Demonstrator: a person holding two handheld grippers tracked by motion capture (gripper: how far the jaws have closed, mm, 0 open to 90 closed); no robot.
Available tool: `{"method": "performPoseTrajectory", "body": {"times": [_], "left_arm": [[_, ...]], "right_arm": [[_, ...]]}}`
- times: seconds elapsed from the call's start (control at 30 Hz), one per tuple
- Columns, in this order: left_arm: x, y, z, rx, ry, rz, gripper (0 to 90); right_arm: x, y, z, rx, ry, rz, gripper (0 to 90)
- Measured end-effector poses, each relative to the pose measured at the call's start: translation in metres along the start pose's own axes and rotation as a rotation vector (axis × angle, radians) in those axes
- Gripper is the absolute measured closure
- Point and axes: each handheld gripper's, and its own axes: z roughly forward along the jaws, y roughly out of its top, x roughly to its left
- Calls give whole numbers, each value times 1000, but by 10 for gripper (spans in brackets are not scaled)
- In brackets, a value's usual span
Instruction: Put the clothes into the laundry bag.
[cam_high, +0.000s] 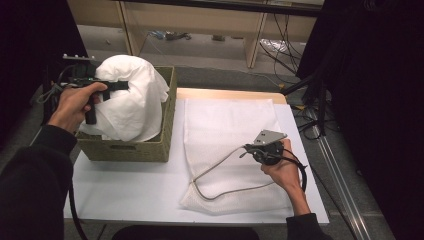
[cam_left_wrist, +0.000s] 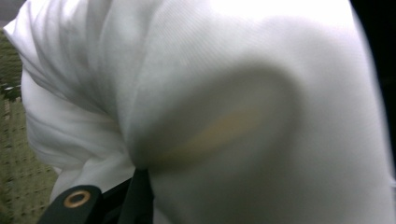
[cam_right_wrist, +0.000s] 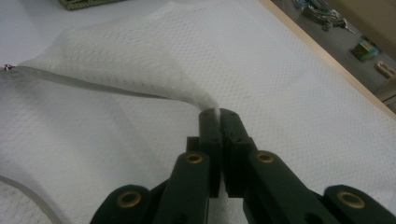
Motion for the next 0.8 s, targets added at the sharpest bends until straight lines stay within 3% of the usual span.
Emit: {"method": "performPoseTrajectory", "body": {"times": [0.13,0.17,0.4,0.5,0.6,0.7,0.8], "left_arm": [[-17,4,-22,-27,-48,1,667],[-21,5,-27,-31,-63,-1,667],[-53,10,-60,-55,-158,20,665],[-70,11,-66,-60,-195,33,665],[-86,9,-70,-68,-257,31,665],[-104,2,-73,-67,-315,55,665],[-121,-8,-76,-61,-364,67,665]], "right_arm": [[-3,1,0,-16,-7,-27,897],[-3,1,-1,-6,-3,-9,897],[-9,7,-4,-28,-15,-26,897],[-10,9,-3,-26,-16,-18,897],[-10,9,0,-28,-18,-28,897],[-8,9,-2,-16,-14,2,897],[-9,8,0,-17,-14,-6,897]]}}
